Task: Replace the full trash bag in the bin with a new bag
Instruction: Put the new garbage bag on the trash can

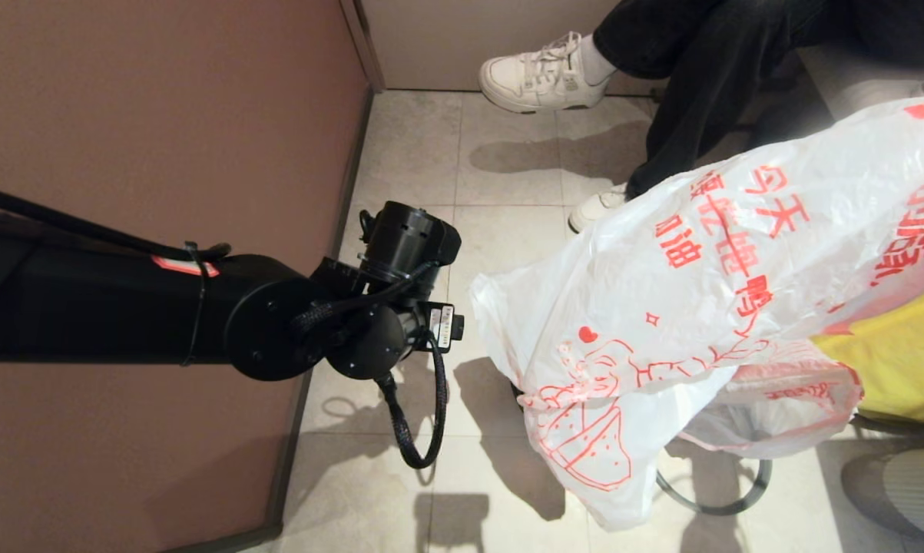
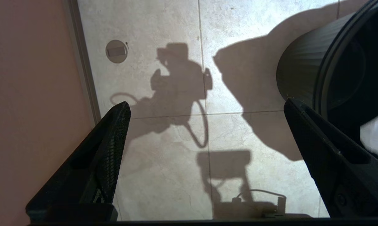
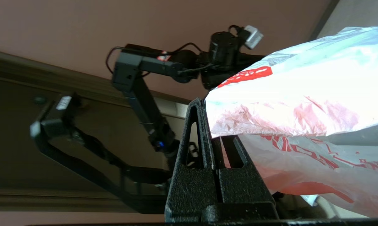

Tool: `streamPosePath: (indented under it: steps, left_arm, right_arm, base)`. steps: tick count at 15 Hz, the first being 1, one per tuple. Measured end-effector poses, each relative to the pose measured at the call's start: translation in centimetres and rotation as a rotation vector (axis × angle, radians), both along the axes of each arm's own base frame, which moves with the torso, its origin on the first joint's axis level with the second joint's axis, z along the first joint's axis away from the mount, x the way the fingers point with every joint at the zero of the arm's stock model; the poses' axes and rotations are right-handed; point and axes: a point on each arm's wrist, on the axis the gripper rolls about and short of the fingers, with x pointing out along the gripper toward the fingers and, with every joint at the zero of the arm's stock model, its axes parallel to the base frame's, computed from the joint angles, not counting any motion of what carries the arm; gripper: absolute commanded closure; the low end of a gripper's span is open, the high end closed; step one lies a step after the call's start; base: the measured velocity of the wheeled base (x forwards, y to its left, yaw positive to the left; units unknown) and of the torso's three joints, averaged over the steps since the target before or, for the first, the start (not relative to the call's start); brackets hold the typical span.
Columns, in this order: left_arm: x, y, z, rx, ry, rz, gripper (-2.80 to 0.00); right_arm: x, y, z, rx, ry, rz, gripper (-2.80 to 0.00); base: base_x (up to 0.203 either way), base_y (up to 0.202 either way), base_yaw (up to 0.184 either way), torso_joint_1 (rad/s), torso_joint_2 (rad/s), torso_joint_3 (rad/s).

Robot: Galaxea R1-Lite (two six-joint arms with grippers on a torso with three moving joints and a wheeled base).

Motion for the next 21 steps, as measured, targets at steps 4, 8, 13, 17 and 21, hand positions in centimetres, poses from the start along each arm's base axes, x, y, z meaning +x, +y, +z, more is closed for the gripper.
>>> streamPosePath:
  steps: [4,8,13,17,21]
  left_arm:
    - [-1.2,0.0,1.8,-0.017,-0.039,-0.022,-2.80]
    - [-1.8,0.4,3.8,-0.021,-0.088,-0.038,-2.80]
    - [-2.2,0.0,5.3,-0.045,-0.143,-0.020,-2.80]
    - [-2.8,0.2,6.4,-0.039,-0.181,0.018,-2.80]
    - [-3.4,1.1,6.6,-0.040,-0.183,0.028,-2.80]
  right_arm:
    - [0.6,-1.1,-2.5,-0.039,-0.101,-0.054,0.00]
    - [2.1,-2.9,-1.9,-0.076,-0.192,-0.127,0.00]
    - [3.2,-4.5,-1.4,0.199,0.079,-0.310,0.00]
    - [3.8,-3.0,-2.1,0.415,0.412,-0.437,0.00]
    - [4.3,1.5,-4.7,0.284,0.538,-0.608,0.00]
  base:
    - [0.000,0.000,0.000,0.000,0.00,0.000]
    - [0.000,0.000,0.000,0.000,0.00,0.000]
    - [0.000,0.000,0.000,0.000,0.00,0.000]
    - [0.000,0.000,0.000,0.000,0.00,0.000]
    - [0.000,0.000,0.000,0.000,0.00,0.000]
